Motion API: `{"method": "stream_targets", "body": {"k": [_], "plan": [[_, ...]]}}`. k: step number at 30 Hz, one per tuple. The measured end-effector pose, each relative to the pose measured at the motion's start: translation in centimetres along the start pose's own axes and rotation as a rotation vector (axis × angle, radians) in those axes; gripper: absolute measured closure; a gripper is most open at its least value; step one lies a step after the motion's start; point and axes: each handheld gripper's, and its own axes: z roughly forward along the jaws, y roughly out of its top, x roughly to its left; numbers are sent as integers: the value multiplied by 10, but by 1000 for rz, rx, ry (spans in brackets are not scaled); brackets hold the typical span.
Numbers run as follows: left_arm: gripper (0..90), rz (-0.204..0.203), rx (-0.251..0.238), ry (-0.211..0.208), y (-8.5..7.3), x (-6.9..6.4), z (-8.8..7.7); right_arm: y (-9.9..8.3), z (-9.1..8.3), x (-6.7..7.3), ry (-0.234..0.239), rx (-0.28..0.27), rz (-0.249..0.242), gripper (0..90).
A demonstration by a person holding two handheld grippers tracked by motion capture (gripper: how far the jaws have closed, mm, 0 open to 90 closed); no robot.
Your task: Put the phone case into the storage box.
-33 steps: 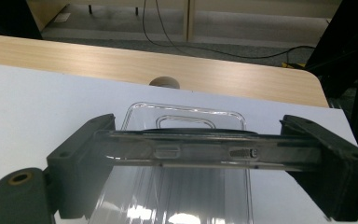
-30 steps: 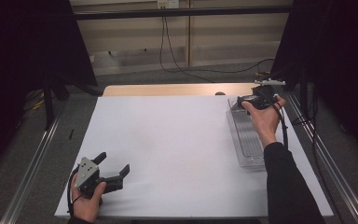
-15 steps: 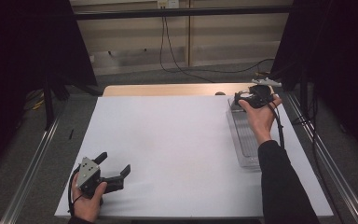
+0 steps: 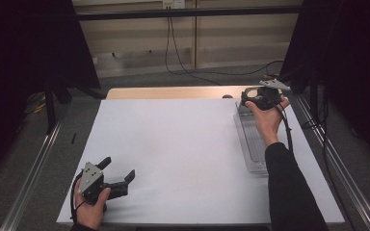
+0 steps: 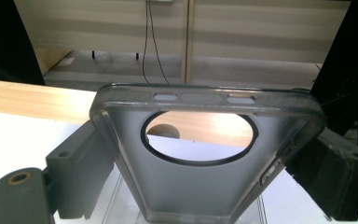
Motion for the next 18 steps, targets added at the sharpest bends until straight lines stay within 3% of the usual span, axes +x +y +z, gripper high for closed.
{"method": "stream_targets", "body": {"k": [10, 18], "plan": [[22, 3, 0, 2, 0, 0, 0, 6, 8, 0, 5, 17, -15, 117], [22, 16, 7, -1, 0, 0, 1, 5, 14, -1, 6, -9, -10, 115]]}}
